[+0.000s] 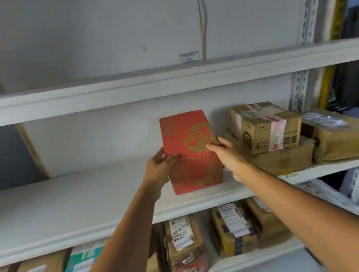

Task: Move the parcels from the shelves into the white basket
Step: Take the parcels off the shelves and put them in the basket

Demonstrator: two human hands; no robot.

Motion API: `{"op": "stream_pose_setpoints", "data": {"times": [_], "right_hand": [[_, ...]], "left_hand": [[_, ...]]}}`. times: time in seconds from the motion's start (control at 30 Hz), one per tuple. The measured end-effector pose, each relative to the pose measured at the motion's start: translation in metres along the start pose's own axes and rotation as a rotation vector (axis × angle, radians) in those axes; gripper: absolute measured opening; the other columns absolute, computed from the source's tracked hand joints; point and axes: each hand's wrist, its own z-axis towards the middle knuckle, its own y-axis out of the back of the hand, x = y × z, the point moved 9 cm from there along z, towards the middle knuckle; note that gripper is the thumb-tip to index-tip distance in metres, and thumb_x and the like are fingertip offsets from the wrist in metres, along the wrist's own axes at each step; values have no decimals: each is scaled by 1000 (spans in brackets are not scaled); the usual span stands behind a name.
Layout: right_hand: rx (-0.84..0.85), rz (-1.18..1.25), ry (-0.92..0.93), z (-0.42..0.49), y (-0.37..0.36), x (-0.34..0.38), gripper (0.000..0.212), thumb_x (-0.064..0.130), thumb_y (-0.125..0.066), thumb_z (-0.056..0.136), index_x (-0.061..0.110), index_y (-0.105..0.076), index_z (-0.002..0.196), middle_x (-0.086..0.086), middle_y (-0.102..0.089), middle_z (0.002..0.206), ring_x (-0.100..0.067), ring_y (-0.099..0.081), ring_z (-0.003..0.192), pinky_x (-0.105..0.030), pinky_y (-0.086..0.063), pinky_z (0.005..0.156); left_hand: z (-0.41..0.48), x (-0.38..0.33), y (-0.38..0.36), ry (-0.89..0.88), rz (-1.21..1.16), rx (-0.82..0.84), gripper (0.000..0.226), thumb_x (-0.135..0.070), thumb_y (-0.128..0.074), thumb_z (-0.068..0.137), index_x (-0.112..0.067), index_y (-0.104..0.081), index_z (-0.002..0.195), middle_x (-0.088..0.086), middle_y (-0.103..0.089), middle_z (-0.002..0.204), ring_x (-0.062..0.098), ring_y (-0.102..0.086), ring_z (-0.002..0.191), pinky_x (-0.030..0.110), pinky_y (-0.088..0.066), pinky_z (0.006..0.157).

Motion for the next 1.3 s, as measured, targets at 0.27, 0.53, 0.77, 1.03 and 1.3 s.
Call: {"op": "stream_pose_setpoints", "data": {"times": [0.27,0.53,0.77,1.03,1.3], "right_hand": [[-97,-40,-72,27,20,-19,44,46,-56,94,30,-53,135,2,-59,129,-21,-56,117,-45,-48,100],[76,-230,-75,25,32,-15,54,45,-56,95,22,-45,142,1,-51,140,-21,-50,124,-39,-43,94],[240,-556,35,-10,100,-37,54,36,-59,94,13,-47,140,-9,-50,142,-24,-49,128,-39,-38,109],[298,-816,-12,-58,222,-116,51,40,-60,92,18,-50,137,-8,-55,137,-25,-53,123,-39,-45,102],[286,-907,-115,-44,303,-194,54,42,-58,92,19,-48,140,-6,-51,143,-25,-49,128,-34,-41,97]], "left_hand": [[24,9,-17,34,42,-3,47,-40,-60,91,-34,-48,136,-12,-70,99,-2,-68,71,17,-50,48],[22,2,-14,47,429,-81,50,-42,-53,93,-26,-46,140,8,-63,119,24,-60,96,32,-50,74],[-36,15,-30,46,877,-151,53,-37,-56,91,-26,-43,141,5,-67,107,19,-60,86,26,-45,65],[-115,79,-120,140,1207,0,40,-35,-57,91,-23,-56,129,7,-61,127,27,-58,111,33,-47,92],[-95,153,-227,147,1230,133,41,-37,-55,91,-25,-55,129,10,-64,119,28,-63,99,32,-49,81]]}}
